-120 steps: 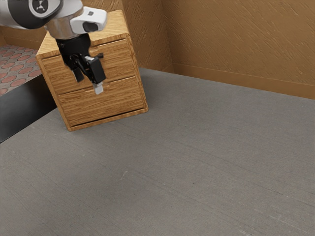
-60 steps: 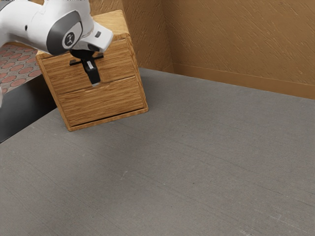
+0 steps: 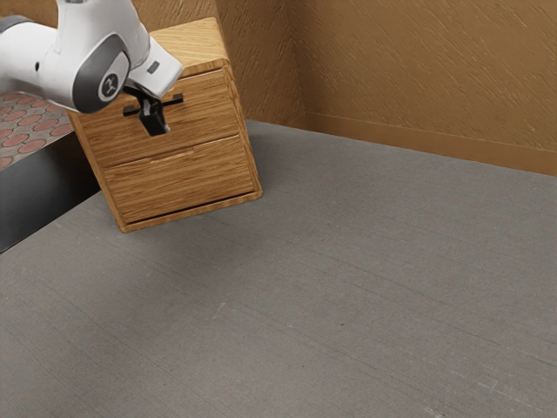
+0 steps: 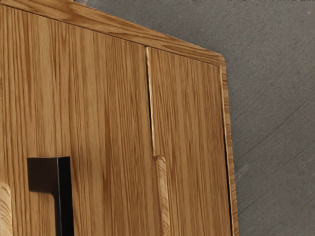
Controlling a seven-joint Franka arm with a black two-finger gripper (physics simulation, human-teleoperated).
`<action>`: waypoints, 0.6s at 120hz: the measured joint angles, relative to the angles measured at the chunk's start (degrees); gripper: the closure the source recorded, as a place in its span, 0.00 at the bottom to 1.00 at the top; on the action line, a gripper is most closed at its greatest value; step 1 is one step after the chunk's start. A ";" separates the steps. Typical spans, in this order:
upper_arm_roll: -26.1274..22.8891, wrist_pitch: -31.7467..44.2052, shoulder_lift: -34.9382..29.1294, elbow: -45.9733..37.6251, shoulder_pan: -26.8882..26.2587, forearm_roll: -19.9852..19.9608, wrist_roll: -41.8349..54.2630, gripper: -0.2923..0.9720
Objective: Pull the drawer handle with one arm to open the drawer
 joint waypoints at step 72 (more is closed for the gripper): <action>2.77 2.18 7.36 5.20 0.56 -1.60 5.15 0.23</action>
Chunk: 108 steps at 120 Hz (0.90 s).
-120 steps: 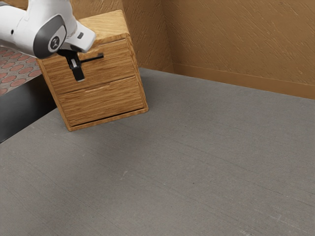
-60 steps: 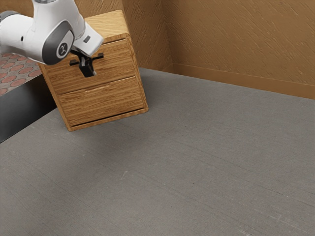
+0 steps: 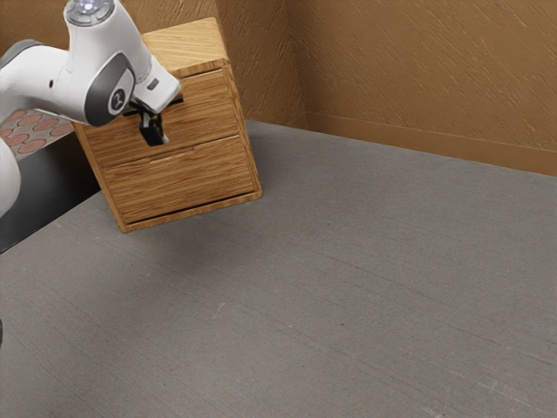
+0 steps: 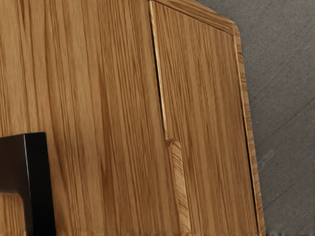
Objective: Pull the drawer handle with one arm to open the drawer
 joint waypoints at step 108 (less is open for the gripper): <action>0.40 1.48 -12.26 -17.14 -2.49 -2.63 -2.99 0.35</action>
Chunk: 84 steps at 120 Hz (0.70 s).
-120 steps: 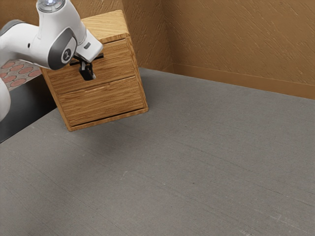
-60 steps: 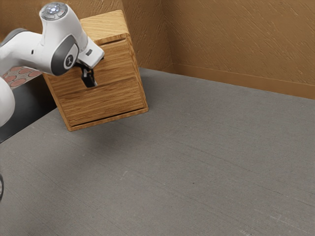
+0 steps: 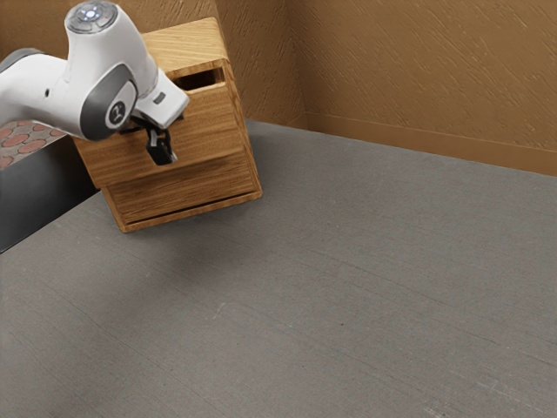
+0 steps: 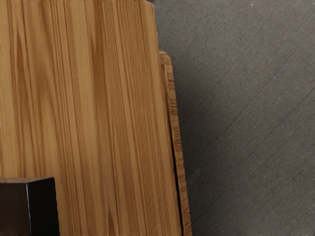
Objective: Pull the drawer handle with one arm to open the drawer
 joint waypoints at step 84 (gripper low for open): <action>-0.58 1.15 -14.35 -16.11 -4.29 0.00 -2.98 0.28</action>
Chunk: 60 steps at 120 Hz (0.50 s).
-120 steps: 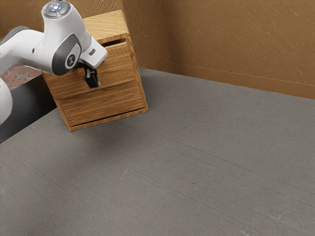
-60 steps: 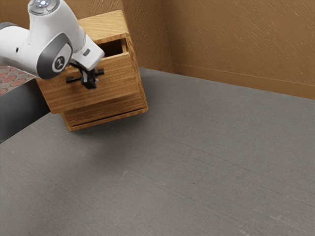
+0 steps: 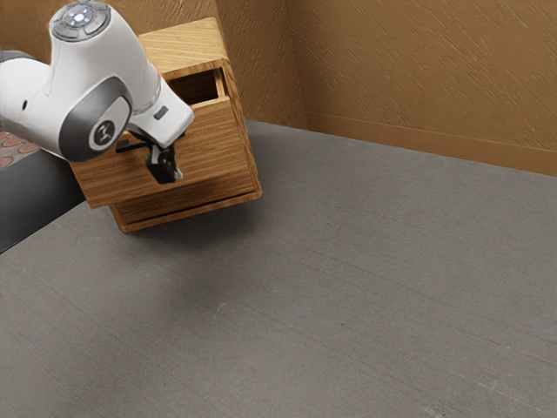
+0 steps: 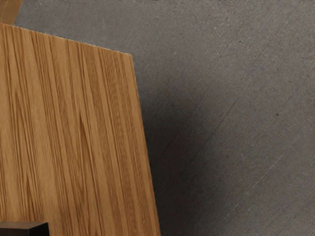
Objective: Pull the drawer handle with one arm to open the drawer
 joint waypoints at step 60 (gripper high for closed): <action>14.55 -32.52 -5.37 18.30 -22.27 -17.92 -19.31 0.23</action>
